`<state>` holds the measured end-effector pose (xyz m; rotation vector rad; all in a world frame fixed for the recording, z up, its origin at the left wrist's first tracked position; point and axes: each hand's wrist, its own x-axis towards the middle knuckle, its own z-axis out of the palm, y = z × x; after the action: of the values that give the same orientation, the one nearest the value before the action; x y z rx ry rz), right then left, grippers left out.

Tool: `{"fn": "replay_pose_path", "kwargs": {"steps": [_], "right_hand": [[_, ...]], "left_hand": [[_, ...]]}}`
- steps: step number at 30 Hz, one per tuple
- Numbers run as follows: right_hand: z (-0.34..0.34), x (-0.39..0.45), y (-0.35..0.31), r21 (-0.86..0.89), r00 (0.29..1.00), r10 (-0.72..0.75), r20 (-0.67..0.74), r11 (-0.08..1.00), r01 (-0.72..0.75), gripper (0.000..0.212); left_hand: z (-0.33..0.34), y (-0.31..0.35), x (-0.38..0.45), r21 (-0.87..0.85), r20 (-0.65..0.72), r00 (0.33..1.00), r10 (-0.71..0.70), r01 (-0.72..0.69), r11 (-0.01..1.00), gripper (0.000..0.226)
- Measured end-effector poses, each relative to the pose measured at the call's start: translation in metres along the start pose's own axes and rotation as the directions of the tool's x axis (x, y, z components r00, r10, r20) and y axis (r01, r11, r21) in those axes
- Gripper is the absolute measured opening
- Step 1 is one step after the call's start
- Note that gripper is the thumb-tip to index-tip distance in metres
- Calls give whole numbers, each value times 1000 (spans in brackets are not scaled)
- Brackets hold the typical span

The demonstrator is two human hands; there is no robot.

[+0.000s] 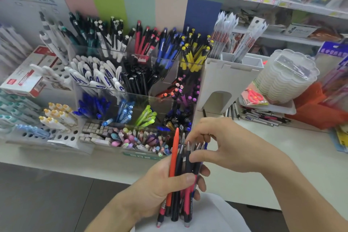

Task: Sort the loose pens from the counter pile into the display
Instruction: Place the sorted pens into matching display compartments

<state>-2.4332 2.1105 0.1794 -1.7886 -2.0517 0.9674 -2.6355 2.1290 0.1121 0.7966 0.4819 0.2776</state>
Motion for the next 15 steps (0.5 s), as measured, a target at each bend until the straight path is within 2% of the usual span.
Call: {"fn": "replay_pose_path", "kwargs": {"steps": [6, 10, 12, 15], "right_hand": [[1, -5, -3, 167, 1000, -19, 24, 986, 15, 18], [4, -8, -1, 63, 1000, -3, -4, 998, 3, 17], [9, -10, 2, 3, 998, 37, -56, 999, -37, 23], [31, -11, 0, 23, 963, 107, -246, 994, -104, 27]], "left_hand": [[-1, -2, 1, 51, 9, 1000, -11, 10, 999, 37], [-3, -6, 2, -5, -19, 999, -25, 25, 1000, 45], [-2, -9, 3, 2, -69, 998, -11, 11, 1000, 49], [1, -11, 4, 107, -140, 990, 27, -12, 994, 48]]}}
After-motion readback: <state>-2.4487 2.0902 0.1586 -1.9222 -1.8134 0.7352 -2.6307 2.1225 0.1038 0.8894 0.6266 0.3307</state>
